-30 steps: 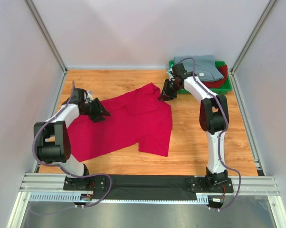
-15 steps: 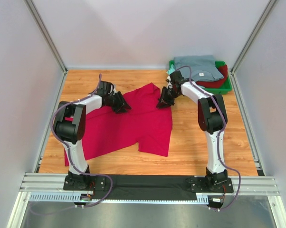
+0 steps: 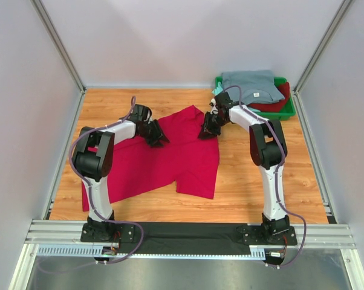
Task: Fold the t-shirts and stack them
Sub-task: Fold the tshirt
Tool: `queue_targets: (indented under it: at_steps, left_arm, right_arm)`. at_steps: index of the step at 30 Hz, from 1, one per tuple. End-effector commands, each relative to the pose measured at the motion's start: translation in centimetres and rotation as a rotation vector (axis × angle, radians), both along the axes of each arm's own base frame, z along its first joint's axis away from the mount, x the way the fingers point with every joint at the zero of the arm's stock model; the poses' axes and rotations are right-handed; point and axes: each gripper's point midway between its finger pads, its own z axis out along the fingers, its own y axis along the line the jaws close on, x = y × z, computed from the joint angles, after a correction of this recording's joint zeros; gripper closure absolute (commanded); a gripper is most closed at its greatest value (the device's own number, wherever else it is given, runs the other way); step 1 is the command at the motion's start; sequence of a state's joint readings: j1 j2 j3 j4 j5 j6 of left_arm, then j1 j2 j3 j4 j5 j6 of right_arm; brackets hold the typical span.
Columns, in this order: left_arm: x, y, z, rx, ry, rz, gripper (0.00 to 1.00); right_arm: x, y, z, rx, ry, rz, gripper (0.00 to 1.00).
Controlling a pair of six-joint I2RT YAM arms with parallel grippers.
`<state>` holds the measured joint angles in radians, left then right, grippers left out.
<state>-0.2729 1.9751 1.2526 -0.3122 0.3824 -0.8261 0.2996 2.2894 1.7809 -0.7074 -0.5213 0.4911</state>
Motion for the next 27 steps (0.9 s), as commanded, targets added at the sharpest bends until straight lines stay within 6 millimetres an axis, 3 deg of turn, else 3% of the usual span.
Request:
queue_targets:
  at_steps: [1, 11, 27]
  left_arm:
    - [1.0, -0.5, 0.7, -0.005, -0.013, 0.016, 0.52]
    - [1.1, -0.6, 0.1, -0.005, 0.011, 0.025, 0.57]
    - [1.7, -1.5, 1.3, -0.028, -0.003, 0.009, 0.61]
  right_arm:
    - [0.4, -0.1, -1.2, -0.006, -0.005, 0.007, 0.75]
    - [0.7, -1.1, -1.5, -0.031, -0.003, 0.001, 0.72]
    - [1.4, -2.0, -1.3, -0.047, -0.011, -0.004, 0.71]
